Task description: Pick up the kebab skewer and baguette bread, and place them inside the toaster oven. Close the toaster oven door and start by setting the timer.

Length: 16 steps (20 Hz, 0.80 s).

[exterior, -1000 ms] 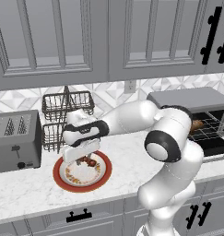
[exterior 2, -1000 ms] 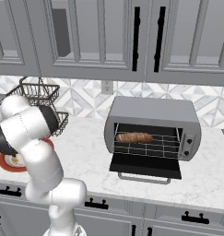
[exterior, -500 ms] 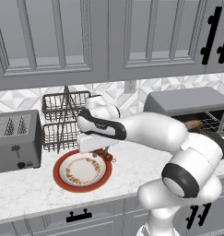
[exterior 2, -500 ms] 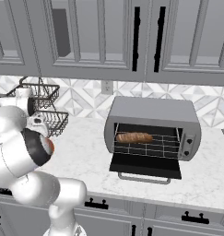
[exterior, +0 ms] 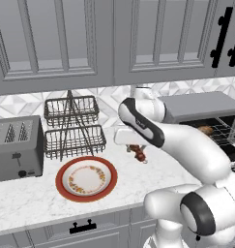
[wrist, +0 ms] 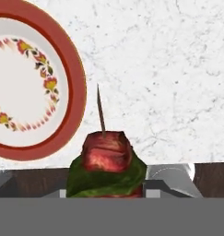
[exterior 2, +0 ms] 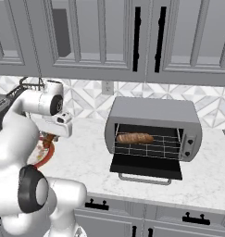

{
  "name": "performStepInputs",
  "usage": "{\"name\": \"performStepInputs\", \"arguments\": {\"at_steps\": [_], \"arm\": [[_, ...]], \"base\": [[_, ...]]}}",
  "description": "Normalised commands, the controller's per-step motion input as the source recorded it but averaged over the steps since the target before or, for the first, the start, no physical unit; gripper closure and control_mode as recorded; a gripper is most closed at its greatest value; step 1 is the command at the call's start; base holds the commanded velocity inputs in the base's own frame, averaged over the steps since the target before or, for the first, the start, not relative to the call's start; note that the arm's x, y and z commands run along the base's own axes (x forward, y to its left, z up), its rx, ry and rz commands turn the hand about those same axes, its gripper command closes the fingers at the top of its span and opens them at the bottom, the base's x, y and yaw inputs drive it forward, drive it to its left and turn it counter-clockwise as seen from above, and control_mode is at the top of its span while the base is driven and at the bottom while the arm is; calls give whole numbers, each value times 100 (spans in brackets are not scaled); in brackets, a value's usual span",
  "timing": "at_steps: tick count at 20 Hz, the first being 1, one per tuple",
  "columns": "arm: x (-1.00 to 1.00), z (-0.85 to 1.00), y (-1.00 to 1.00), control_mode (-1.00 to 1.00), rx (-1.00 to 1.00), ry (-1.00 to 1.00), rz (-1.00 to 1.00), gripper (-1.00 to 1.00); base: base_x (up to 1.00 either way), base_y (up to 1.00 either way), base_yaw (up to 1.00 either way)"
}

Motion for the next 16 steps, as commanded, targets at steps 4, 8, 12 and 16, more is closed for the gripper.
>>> {"name": "performStepInputs", "arguments": {"at_steps": [4,8,12,16], "arm": [[0,37,-87,-100,8,0,-32,100],[0,22,-68,-100,9,0,-36,100],[0,4,-44,-100,7,0,-35,100],[0,0,-43,-100,7,0,-35,100]], "base": [[0,0,0],[0,0,0],[0,0,0],[0,0,0]]}}
